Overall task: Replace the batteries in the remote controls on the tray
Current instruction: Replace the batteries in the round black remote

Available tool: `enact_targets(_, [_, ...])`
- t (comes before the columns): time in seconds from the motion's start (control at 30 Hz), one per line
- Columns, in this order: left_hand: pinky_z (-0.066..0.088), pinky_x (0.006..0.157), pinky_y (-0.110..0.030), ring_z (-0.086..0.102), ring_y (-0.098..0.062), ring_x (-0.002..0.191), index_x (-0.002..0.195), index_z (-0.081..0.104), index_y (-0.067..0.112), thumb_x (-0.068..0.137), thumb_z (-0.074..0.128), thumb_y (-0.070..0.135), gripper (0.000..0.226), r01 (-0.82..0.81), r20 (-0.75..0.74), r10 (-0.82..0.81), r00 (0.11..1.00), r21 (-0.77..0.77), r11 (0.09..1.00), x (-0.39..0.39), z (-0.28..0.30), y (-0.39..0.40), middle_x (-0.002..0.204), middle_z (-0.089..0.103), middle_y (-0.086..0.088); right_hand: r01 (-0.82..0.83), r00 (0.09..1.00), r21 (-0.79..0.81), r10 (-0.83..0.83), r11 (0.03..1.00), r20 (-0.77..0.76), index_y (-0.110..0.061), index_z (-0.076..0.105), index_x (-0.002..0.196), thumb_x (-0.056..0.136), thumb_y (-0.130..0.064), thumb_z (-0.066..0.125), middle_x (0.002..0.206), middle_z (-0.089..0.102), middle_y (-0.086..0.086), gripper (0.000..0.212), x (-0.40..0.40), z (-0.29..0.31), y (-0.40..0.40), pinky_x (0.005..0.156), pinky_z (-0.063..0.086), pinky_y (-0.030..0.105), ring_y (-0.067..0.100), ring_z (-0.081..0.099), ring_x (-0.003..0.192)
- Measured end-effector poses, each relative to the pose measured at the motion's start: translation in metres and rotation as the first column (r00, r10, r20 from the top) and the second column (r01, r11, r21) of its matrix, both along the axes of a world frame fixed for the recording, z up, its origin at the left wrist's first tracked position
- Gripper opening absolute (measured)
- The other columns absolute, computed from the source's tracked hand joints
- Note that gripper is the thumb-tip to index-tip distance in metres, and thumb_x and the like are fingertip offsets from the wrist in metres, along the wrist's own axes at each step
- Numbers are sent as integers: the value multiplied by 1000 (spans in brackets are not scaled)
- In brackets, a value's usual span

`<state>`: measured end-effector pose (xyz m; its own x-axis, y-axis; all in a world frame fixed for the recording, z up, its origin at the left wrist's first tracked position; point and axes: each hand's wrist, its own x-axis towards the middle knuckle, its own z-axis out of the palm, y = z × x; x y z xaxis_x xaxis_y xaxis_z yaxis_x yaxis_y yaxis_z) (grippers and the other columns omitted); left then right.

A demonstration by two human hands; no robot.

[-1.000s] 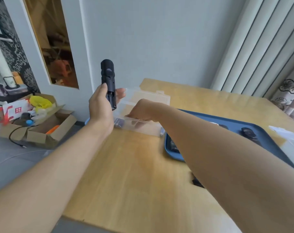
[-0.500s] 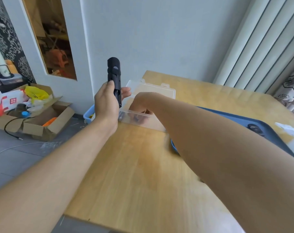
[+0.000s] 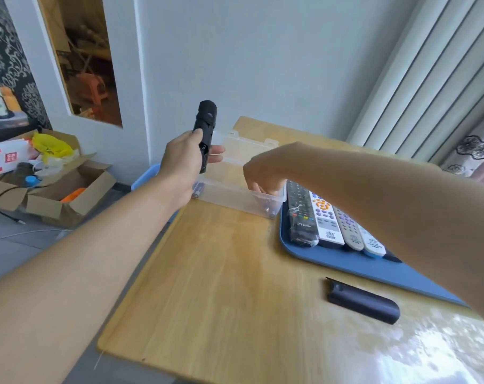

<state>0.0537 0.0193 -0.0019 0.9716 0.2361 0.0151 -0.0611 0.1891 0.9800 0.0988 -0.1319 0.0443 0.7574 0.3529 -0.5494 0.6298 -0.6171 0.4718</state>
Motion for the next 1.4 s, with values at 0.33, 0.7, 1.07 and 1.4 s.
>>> enact_targets(0.33, [39, 115, -49, 77, -19, 89, 106, 60, 31, 109, 35, 30, 25, 0, 10, 0, 1000, -10, 1000, 3, -5, 7, 88, 80, -1, 57, 998, -79, -60, 995, -33, -35, 61, 84, 78, -33, 80, 94, 74, -15, 20, 12, -5, 2, 91, 54, 39, 12, 70, 93])
enact_targets(0.7, [39, 114, -48, 77, -16, 87, 103, 60, 33, 109, 35, 30, 26, -14, 8, 14, 1000, 29, 999, 3, -6, 6, 87, 79, 0, 224, 962, 132, -198, 966, -186, -33, 68, 84, 63, -33, 95, 106, 68, 1, 34, 12, -10, 1, 81, 59, 34, 23, 73, 89])
enact_targets(1.07, [39, 115, -50, 77, -17, 90, 104, 59, 34, 109, 34, 31, 26, -13, 10, 13, 1000, 49, 999, 6, -7, 7, 89, 80, 0, 258, 953, 462, -144, 849, -268, -31, 72, 91, 85, -4, 71, 92, 77, -4, 27, 9, -7, -12, 71, 51, 27, 21, 76, 86])
enact_targets(1.4, [36, 117, -52, 77, -19, 90, 104, 59, 34, 109, 35, 30, 25, 0, 5, 0, 1000, 33, 999, 9, -8, 9, 88, 80, -1, 250, 956, 523, -124, 815, -264, -34, 75, 89, 76, -36, 85, 83, 74, -13, 17, 9, -14, -2, 82, 55, 25, 15, 72, 91])
